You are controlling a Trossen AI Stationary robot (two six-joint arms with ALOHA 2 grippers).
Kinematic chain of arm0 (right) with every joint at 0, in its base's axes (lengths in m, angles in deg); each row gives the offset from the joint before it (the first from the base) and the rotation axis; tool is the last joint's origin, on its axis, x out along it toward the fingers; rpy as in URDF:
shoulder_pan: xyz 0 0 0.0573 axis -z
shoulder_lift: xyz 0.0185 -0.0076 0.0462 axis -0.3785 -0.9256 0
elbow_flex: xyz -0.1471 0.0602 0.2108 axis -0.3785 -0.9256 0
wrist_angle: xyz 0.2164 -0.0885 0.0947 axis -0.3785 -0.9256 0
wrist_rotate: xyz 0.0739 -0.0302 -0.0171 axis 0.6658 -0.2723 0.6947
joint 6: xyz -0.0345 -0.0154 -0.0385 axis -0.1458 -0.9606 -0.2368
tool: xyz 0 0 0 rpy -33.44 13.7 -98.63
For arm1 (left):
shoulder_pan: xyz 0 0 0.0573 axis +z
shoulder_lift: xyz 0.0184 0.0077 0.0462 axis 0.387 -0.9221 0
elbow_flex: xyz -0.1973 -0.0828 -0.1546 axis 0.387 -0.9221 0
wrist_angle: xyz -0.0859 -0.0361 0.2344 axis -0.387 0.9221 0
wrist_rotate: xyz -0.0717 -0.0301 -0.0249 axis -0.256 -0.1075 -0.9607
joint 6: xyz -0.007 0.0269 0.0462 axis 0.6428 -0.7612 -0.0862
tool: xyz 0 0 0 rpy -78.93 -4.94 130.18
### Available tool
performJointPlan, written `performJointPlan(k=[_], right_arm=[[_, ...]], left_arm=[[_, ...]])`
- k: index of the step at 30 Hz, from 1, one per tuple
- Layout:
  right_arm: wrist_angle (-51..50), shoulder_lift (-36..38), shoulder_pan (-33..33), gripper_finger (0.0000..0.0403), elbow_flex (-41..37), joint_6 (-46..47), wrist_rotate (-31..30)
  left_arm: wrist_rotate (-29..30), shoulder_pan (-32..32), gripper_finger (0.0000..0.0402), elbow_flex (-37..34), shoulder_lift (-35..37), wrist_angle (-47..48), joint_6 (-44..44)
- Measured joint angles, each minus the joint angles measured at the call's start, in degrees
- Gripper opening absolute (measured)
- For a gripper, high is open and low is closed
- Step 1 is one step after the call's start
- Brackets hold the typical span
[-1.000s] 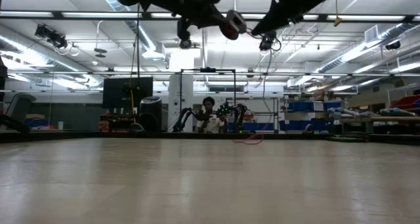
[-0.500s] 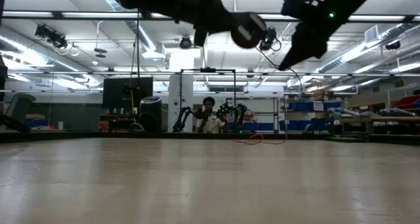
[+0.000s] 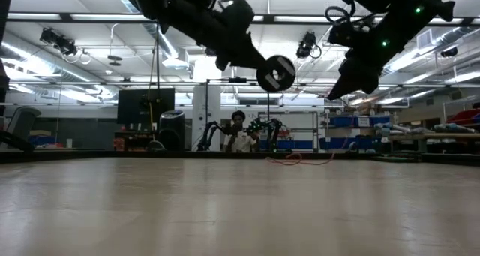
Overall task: Coil cords
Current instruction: Coil the red wire cable onto the black spool
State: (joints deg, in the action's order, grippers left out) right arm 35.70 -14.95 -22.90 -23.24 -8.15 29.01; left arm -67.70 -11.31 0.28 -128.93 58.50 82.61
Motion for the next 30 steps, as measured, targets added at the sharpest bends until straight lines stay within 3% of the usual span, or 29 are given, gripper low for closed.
performJointPlan(k=[11,17,30], right_arm=[[3.7,0.0,4.3,0.0045,-1.3,-0.9,3.3],[5.5,0.0,5.1,0.0071,-1.3,0.5,10.1],[5.6,0.0,4.9,0.0099,-6.1,7.0,15.0]], left_arm=[[1.8,3.6,0.0001,0.0,-4.0,-6.3,-2.8],[2.7,3.9,0.0001,0.1,-4.1,-3.8,-2.3],[4.7,3.9,0.0001,0.1,-4.0,-9.2,5.2]])
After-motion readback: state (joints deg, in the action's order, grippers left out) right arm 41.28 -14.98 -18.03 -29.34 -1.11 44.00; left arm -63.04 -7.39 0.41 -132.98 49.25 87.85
